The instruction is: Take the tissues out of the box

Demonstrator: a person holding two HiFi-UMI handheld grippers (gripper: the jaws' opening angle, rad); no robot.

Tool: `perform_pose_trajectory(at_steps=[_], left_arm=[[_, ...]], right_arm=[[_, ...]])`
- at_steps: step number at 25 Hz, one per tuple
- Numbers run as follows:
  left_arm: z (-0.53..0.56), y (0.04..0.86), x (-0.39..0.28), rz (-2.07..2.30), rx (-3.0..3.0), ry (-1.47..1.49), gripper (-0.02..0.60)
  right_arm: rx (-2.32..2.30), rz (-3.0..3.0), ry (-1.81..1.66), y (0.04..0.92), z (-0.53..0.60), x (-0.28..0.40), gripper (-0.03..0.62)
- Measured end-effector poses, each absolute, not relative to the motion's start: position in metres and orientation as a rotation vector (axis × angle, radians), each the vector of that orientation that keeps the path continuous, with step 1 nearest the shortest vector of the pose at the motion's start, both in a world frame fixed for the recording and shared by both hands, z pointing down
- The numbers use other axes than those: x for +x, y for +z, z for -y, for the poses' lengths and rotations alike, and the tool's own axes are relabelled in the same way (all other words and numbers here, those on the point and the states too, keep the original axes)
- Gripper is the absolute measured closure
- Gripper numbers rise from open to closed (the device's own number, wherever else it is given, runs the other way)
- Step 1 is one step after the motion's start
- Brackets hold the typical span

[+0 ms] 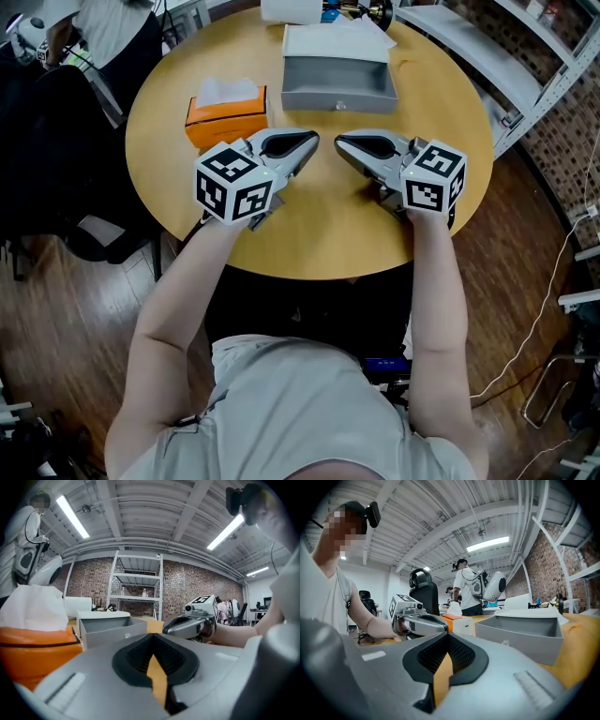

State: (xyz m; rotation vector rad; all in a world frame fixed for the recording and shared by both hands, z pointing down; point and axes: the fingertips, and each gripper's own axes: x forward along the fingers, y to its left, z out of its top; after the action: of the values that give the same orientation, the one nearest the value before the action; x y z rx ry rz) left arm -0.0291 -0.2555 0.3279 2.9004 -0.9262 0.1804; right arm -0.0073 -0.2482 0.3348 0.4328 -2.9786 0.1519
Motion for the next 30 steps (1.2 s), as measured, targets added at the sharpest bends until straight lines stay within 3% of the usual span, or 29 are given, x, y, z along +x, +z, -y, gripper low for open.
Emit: perform_pose_trajectory(at_steps=[26,30], left_arm=[[0.268,0.321,-0.030,0.948,2.923,0.172,0.581],[0.240,0.352,-0.027,0.911,2.864,0.200,0.581]], right_arm=[[0.427,2.984,0.111,0.327,0.259,-0.008,0.594],[0.422,2.973,0.211,0.357,0.231,-0.005,0.594]])
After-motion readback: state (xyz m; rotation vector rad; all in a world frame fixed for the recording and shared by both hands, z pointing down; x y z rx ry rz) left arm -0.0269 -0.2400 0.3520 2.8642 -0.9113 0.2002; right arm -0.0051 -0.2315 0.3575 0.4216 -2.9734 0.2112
